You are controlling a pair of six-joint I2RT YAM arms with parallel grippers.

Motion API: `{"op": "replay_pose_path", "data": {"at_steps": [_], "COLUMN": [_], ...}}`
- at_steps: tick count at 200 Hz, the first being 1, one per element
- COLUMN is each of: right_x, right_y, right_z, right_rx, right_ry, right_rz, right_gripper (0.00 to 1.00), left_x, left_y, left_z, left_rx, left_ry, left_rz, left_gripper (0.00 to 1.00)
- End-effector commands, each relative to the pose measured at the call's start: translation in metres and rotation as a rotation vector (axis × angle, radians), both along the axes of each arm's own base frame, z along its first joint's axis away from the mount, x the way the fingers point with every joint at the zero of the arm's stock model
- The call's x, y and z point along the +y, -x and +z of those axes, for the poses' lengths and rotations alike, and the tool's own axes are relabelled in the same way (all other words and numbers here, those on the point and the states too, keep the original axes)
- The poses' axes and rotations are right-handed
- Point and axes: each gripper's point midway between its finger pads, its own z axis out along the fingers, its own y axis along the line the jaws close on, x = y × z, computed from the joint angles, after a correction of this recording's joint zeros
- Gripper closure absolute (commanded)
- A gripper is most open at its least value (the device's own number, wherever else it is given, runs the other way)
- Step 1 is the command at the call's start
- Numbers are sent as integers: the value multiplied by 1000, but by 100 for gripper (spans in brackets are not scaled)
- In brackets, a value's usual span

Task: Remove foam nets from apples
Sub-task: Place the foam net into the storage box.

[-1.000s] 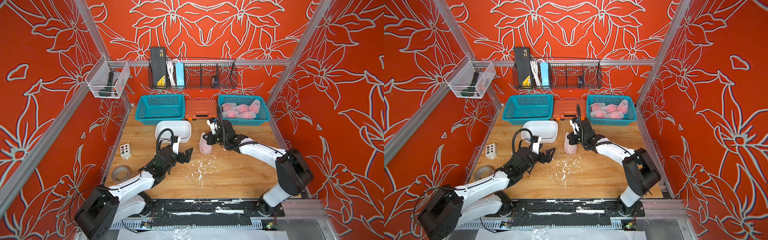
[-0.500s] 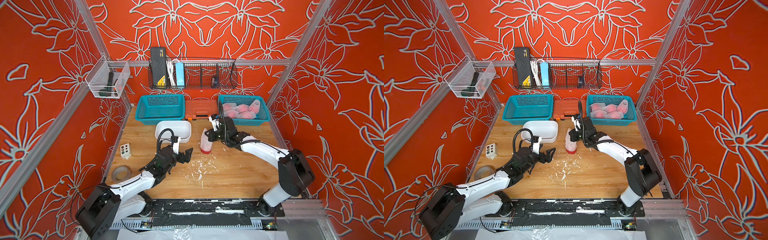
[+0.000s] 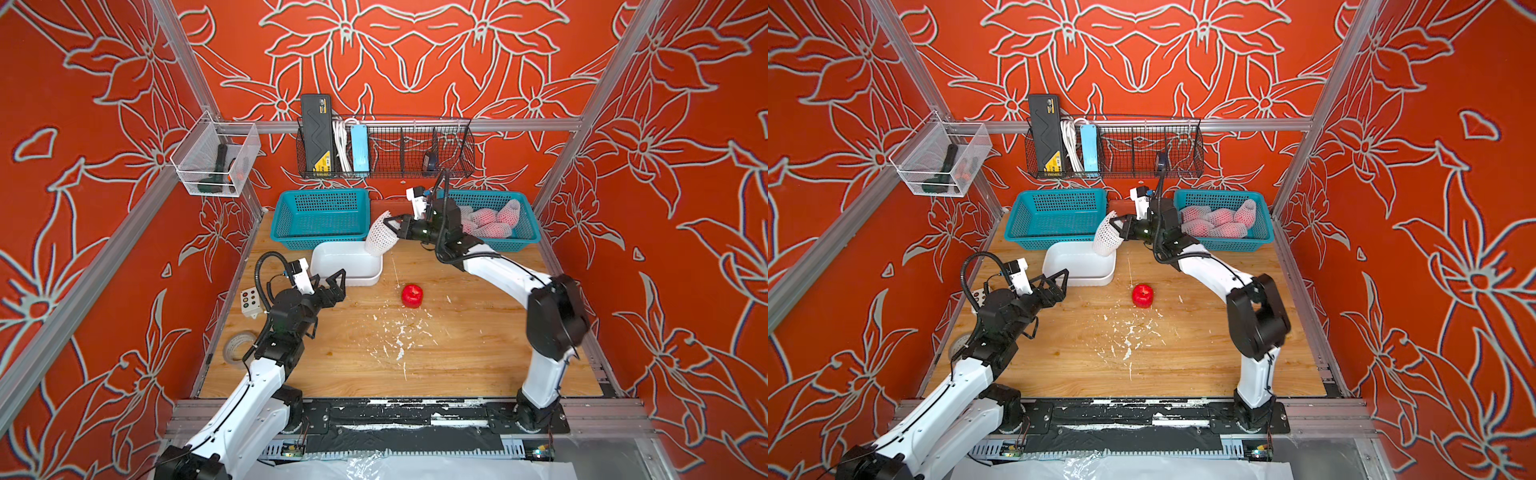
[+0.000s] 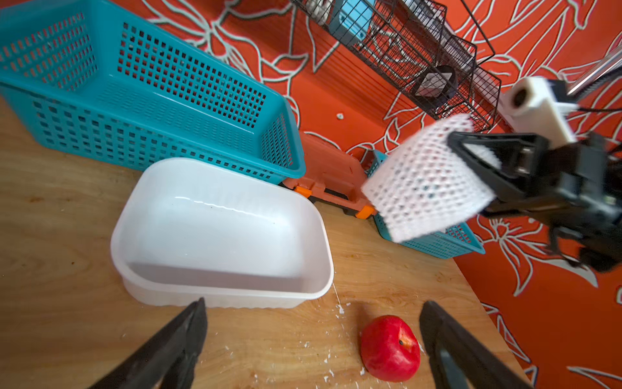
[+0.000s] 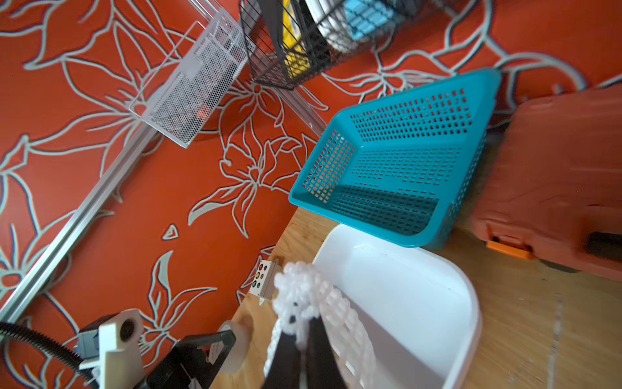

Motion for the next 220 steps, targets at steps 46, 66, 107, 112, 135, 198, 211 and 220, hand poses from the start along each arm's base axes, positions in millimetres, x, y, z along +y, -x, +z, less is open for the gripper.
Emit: {"op": "replay_pose_path", "data": {"at_steps": [46,66,107,112,135,198,211,220], "right_x": [56,73,94,95,93,68,56,50], "right_y": [-44,-48,-44,-44,-43,-11,-5,-1], "right_z": [-72,-84,-101,-104,-118,-122,-120,-114], "right_rx": [108,150,96,100,113,31,13,-17], "right_ry": [-33,-93,-4,-7,11,300,358,387], "right_rz": [-118,-109,-176,-177,-185,-116,-125,-128], "right_gripper": [100,100,100,100,88,42,41,40], "left_x": [-9,-6,-3,-4,-6,-9,-10,-11], "left_y": [13,16,19,18,18,17,16,16], "left_z": [-19,-23,-32,-33,-35,-33,-34,-35], "left_rx": [37,40,37,38,38,23,25,28], "left_ry": [38,14,10,11,12,10,11,12], "left_rz": [-59,-47,-35,-38,-49,-60,-63,-69], "left_gripper": [4,5,4,4,4,4,4,4]}}
